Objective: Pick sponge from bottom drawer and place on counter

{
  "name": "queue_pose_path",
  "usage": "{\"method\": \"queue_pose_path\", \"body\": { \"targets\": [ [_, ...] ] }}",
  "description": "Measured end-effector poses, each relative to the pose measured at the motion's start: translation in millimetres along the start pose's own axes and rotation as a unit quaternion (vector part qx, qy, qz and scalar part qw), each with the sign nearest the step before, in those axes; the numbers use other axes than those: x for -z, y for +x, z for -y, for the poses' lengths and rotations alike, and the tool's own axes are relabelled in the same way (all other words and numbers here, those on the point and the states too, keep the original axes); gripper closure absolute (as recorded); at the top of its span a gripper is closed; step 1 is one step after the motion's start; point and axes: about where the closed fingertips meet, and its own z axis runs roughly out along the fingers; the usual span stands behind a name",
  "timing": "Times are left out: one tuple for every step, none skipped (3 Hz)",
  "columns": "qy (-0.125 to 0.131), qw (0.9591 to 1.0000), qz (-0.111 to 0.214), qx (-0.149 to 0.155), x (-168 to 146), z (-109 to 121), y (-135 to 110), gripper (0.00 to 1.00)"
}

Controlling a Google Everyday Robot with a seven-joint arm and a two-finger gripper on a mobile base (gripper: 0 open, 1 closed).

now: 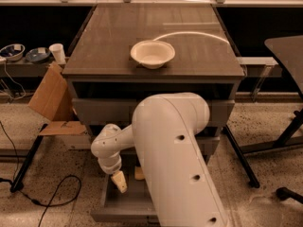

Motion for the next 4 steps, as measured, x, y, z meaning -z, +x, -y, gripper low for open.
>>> {"method": "queue_pose_path", "body": {
  "targets": [
    [-0.001,0.9988,-0.004,-0.049,-41.4,7.6,8.8,0.00],
    [-0.005,0.9986,-0.005,-0.053,-45.1,10.0,9.6,0.00],
    [-0.018,0.9969,-0.010,-0.076,-64.3,10.5,23.5,0.00],
    [-0.032,0.9943,-0.010,-0.102,-83.2,-1.3,36.2,0.00]
  ]
}}
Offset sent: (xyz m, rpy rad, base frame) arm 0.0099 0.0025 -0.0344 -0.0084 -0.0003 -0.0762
